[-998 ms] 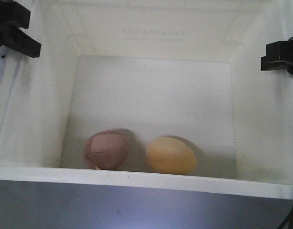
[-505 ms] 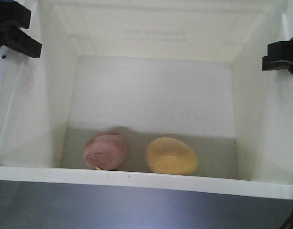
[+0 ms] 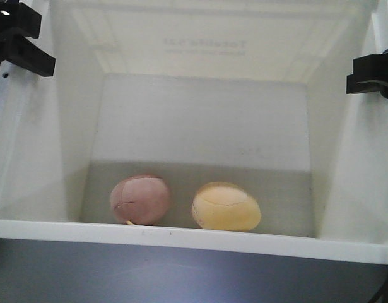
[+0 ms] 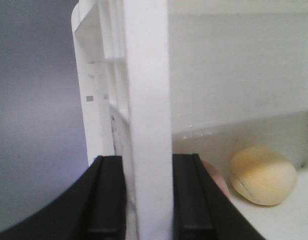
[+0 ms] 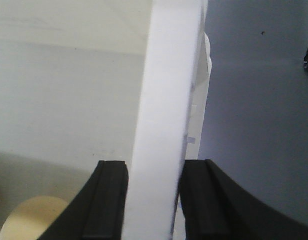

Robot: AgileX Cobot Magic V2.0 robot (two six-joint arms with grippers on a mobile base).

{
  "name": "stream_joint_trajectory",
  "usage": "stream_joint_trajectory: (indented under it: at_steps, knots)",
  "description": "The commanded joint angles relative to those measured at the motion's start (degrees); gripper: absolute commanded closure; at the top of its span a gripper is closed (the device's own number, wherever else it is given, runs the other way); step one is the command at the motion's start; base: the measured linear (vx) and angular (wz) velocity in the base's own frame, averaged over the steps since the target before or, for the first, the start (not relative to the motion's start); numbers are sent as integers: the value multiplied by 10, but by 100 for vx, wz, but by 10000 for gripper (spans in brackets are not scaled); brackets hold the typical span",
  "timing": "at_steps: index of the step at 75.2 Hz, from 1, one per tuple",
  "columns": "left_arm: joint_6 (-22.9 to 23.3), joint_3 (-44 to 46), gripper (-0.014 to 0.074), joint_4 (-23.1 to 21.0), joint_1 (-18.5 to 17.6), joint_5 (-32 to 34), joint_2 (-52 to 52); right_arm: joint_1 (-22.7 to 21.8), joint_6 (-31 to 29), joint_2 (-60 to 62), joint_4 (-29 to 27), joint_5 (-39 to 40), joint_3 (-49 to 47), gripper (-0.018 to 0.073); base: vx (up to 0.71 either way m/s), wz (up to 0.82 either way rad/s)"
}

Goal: Place moving items into box and shelve
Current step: 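Hold the tote by its rims with both grippers during driving, then keep gripping the tote rims with both grippers as the base approaches the shelf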

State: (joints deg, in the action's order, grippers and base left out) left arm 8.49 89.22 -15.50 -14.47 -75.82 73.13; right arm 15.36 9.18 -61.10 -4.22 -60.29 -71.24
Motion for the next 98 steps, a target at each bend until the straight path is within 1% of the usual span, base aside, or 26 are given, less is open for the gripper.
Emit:
stream_joint_trajectory:
  at_steps: [1, 58, 98]
  knots:
    - [7, 26, 599, -57, 0, 42, -21, 1, -11, 14, -20, 75, -23, 565, 47, -28]
    - [7, 26, 599, -57, 0, 42, -21, 1, -11, 14, -20, 75, -23, 565, 47, -17]
    - [7, 26, 599, -57, 0, 42, -21, 1, -11, 14, -20, 75, -23, 565, 48, 1]
